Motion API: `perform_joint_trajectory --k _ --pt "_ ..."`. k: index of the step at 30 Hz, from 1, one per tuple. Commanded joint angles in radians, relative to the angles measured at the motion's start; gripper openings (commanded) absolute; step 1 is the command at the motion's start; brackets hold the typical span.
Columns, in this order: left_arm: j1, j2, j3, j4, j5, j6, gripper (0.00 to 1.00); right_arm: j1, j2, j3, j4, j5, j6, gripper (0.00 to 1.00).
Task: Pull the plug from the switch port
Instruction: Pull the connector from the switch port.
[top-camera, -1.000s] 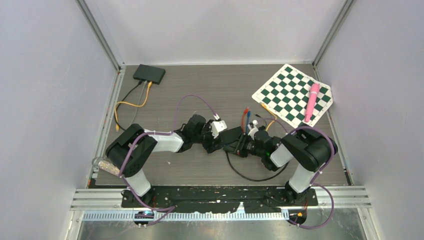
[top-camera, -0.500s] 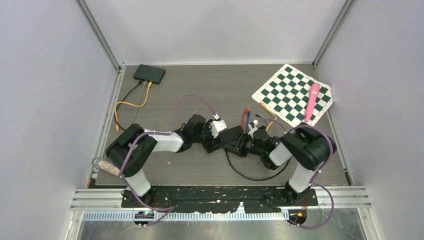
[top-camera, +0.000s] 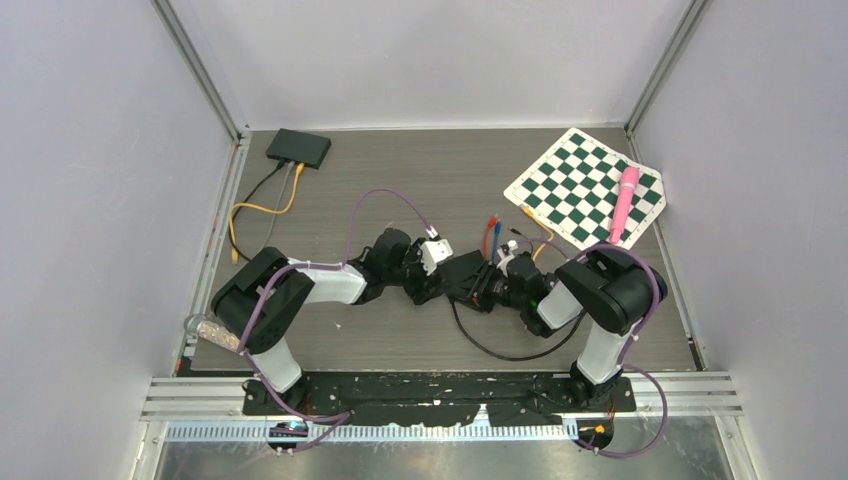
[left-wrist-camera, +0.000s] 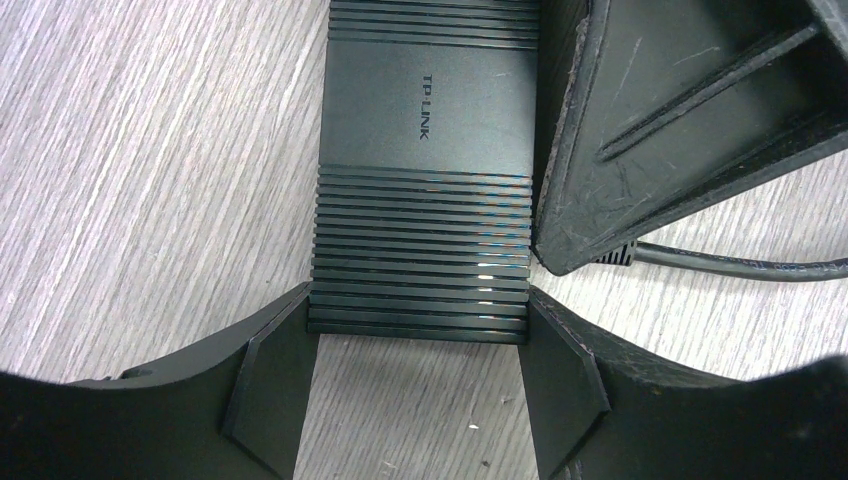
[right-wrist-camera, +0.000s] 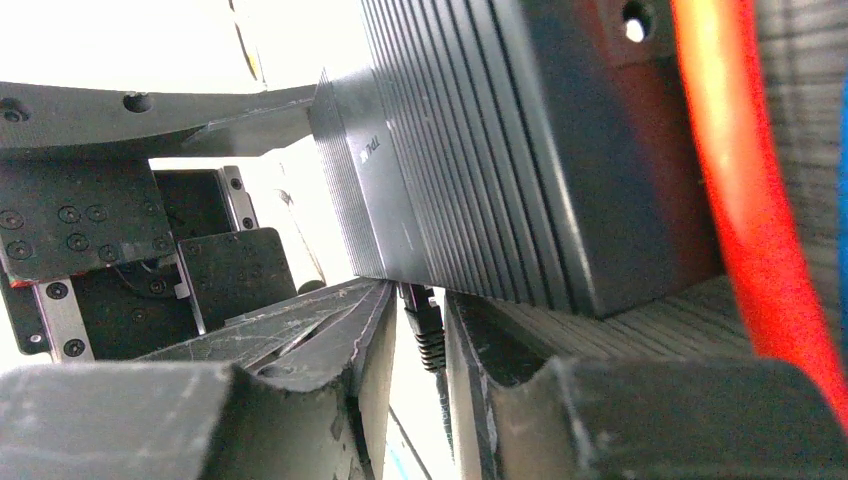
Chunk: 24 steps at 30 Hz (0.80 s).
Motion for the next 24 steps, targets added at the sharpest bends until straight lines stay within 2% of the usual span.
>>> perform_joint_trajectory --k 1,5,7,12,17,24 --pt "-0.013 0.019 -0.02 -0.064 0.039 -0.017 0.42 -0.018 0.048 0.028 -0.132 0.091 -0.018 0.31" --pt "-0.013 -0.003 -0.032 -0.052 0.045 -0.025 0.42 -0.023 0.068 0.038 -0.119 0.072 -0.009 0.3" --pt "-0.013 -0.004 -0.034 -0.052 0.037 -0.023 0.41 -0.024 0.072 0.045 -0.117 0.063 -0.014 0.25" --pt "-0.013 -0.002 -0.036 -0.059 0.032 -0.021 0.41 -0.025 0.064 0.046 -0.122 0.046 -0.058 0.06" --pt "-0.014 -0.005 -0.036 -0.048 0.018 -0.024 0.41 -0.024 0.032 0.043 -0.18 0.003 -0.143 0.05" --pt "-0.013 -0.003 -0.039 -0.027 -0.081 -0.026 0.38 -0.024 0.004 -0.008 -0.199 -0.082 -0.24 0.05"
